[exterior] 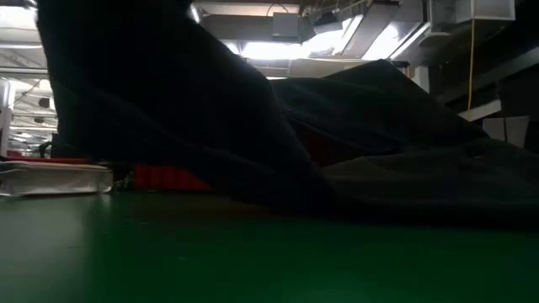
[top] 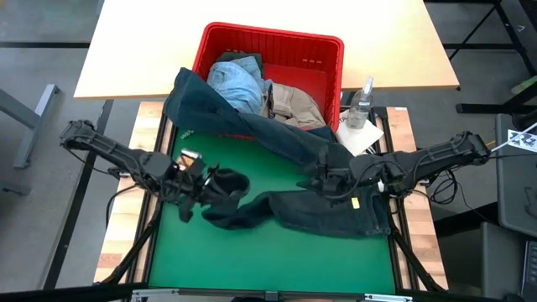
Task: Fold laundry
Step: Fold the dark blue jeans
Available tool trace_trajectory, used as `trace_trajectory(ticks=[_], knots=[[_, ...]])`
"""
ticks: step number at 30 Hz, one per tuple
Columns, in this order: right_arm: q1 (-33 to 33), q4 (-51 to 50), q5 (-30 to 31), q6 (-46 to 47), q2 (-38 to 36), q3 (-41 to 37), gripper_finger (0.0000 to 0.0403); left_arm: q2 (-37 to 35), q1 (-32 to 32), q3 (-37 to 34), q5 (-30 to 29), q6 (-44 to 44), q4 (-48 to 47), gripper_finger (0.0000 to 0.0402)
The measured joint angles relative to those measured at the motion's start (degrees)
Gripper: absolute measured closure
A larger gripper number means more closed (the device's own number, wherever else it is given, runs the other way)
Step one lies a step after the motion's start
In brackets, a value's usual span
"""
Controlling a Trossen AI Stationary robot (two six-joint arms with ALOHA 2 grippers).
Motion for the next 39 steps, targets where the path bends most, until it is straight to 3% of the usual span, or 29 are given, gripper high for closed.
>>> trace_trajectory(ticks=[7,13,20,25,29,33,39], knots=[[-4.28,4.75,-8.09,-0.52,4.3,0.02,0.0217,-0.15,-5.86,0.02,2.29,-4.32,2.13,0.0401],[-7.96,7.67,-15.48,-0.13,12.51,0.0,0.0217,-0.17,-10.45,0.02,-1.22,-5.65,2.21,0.0401],[-8.13,8.61,-17.16,0.05,22.31,0.02,0.0217,-0.17,-14.82,0.02,-7.28,-7.34,1.68,0.0401],[-8.14,8.89,-24.09,2.93,29.07,0.02,0.0217,-0.2,-17.57,0.02,-11.82,-12.4,-1.52,0.0401],[-8.13,7.87,-25.15,2.77,33.94,0.02,0.0217,-0.2,-19.63,0.02,-13.85,-20.88,-5.9,0.0401],[-8.14,2.16,-30.04,2.69,37.33,0.04,0.0217,-0.2,-22.03,0.02,-13.9,-32.4,-8.21,0.0401],[-8.13,-9.31,-31.61,2.73,39.03,0.43,0.0217,-0.21,-27.79,0.04,-11.83,-58.21,-14.24,0.0401]])
